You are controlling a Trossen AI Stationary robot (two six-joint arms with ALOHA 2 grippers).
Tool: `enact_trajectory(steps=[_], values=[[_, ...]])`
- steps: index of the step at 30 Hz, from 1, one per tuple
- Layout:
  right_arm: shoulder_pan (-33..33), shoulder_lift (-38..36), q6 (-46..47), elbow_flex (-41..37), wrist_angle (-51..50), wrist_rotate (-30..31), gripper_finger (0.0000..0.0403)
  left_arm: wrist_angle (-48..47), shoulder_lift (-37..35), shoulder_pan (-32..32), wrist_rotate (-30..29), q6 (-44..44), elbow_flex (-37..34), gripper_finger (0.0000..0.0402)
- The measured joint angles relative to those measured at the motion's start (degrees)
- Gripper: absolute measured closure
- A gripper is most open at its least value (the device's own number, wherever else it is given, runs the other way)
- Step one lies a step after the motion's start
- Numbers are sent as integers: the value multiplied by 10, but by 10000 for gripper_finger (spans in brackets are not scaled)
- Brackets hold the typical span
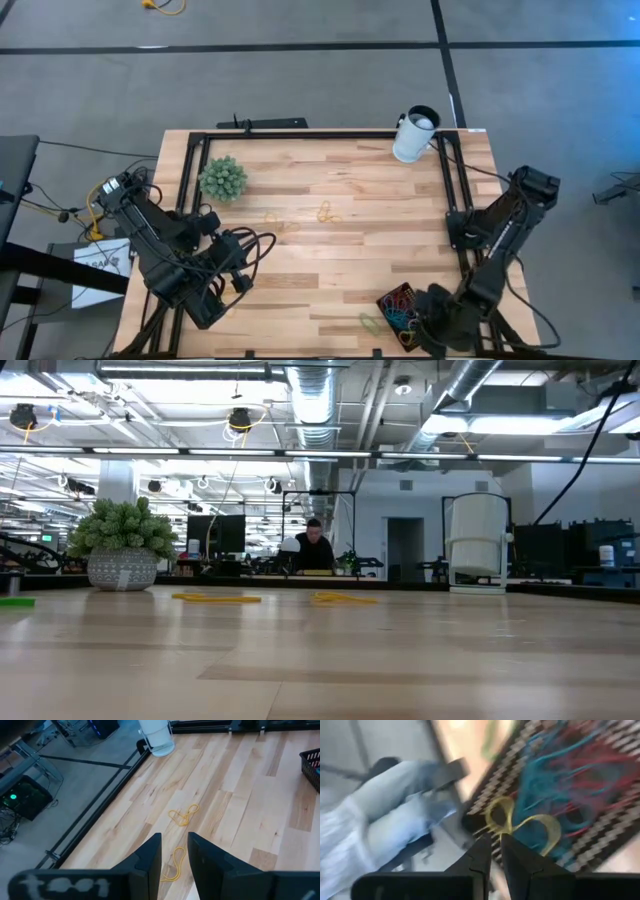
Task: Pick and place rubber bands into bin
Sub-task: Put the yellow rubber band into the black basket
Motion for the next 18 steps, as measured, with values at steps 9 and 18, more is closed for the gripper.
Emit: enact_trajectory(steps=[9,18], values=[[-36,0,-54,0,-18,-40,361,7,0,0,4,7,0,317],[-114,0,-182,0,-42,68,361,8,0,0,-11,13,0,317]])
